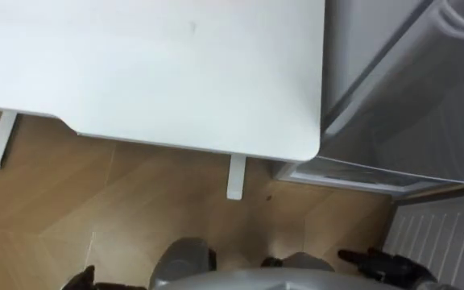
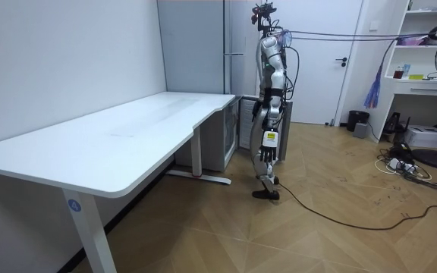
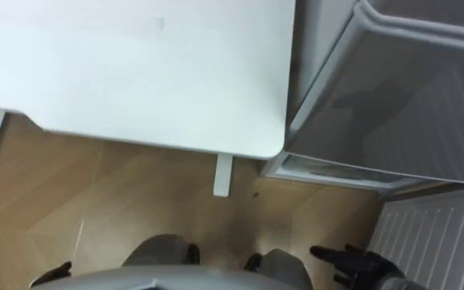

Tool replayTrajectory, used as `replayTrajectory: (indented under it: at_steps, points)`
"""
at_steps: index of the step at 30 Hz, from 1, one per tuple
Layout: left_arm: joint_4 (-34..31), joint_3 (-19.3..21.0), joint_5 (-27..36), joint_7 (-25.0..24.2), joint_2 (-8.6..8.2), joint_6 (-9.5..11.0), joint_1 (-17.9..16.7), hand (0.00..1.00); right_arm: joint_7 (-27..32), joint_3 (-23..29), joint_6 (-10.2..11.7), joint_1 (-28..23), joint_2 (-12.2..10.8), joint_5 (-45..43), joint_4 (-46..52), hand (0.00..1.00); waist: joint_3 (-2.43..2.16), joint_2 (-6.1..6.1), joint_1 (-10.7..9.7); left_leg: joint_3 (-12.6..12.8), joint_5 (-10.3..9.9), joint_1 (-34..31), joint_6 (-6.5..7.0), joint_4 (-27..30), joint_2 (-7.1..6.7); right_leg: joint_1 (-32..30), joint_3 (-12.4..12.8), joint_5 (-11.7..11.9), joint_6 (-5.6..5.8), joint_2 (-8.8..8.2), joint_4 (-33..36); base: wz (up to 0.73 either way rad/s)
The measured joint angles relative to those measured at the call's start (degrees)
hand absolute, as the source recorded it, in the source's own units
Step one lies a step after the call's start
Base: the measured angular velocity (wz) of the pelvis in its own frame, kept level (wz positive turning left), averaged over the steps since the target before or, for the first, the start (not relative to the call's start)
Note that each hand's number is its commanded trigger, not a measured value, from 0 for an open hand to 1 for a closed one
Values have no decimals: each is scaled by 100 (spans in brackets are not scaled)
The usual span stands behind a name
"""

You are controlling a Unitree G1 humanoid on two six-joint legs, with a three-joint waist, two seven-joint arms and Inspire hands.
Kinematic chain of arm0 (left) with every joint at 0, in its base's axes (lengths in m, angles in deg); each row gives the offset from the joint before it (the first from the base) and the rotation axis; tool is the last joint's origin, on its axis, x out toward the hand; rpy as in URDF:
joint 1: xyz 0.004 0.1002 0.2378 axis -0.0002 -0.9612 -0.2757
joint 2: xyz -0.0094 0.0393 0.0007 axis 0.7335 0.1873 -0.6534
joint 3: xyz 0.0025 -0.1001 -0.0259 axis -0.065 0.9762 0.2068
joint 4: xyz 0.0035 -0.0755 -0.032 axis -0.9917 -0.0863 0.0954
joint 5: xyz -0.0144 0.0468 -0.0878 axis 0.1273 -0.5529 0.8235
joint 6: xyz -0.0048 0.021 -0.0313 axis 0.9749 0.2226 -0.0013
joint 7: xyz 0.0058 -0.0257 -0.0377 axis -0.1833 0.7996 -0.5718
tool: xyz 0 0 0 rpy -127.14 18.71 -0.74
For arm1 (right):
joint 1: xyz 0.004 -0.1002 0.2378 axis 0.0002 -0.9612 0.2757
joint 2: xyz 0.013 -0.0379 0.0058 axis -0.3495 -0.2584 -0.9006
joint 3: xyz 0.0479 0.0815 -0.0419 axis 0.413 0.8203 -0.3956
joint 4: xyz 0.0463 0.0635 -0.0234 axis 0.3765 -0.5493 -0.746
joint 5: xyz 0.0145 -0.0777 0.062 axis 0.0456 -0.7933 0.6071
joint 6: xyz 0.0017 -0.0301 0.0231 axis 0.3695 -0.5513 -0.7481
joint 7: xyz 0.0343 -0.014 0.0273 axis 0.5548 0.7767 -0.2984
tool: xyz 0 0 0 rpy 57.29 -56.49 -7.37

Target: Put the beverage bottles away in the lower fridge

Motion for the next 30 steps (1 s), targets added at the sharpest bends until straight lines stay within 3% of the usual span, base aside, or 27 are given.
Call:
replayTrajectory:
  at_steps: [2, 5, 8, 11, 17, 24, 30]
  points:
    - [114, 191, -278, 4, -144, -8, -12, 0, -7, 32, -1, -145, -168, -362, 72, 0, -2, -12, -18, -3, 21, 252, 4, -169, 1, 275, 14, 74, 22, 47, -205, 0]
    - [163, 375, -325, 7, -229, -11, -67, 0, 12, 125, 47, -292, -299, -534, 170, 0, -18, -39, 4, 33, 33, 538, -4, -346, 8, 533, 70, 136, 34, 102, -391, -10]
    - [197, 503, -554, 11, -280, -23, -118, 0, 92, 124, 58, -432, -367, -560, 310, 0, -48, -72, 16, 118, 52, 776, -11, -505, 26, 731, 173, 205, 40, 162, -570, -15]
    - [204, 502, -653, 8, -347, -160, -107, 0, 129, 138, 56, -477, -407, -584, 334, 0, -54, -51, -48, 131, 66, 913, -4, -605, 24, 886, 174, 255, 54, 185, -718, -2]
    - [194, 499, -790, 3, -406, -444, -95, 0, 327, 332, 58, -515, -520, -694, 339, 0, -52, -23, -224, 207, 85, 1265, 0, -816, 15, 1228, 337, 345, 69, 261, -997, -5]
    - [182, 721, -797, 163, -462, -474, -91, 0, 865, 609, 78, -574, -656, -747, 447, 0, -50, -27, -304, 342, 97, 1473, -5, -946, 23, 1291, 634, 356, 77, 308, -1109, -18]
    - [136, 930, -917, 252, -465, -448, -25, 0, 1384, 1053, 79, -639, -740, -1540, 866, 0, -41, -42, -445, 379, 103, 1567, 6, -967, 24, 1335, 768, 411, 81, 332, -1145, -11]
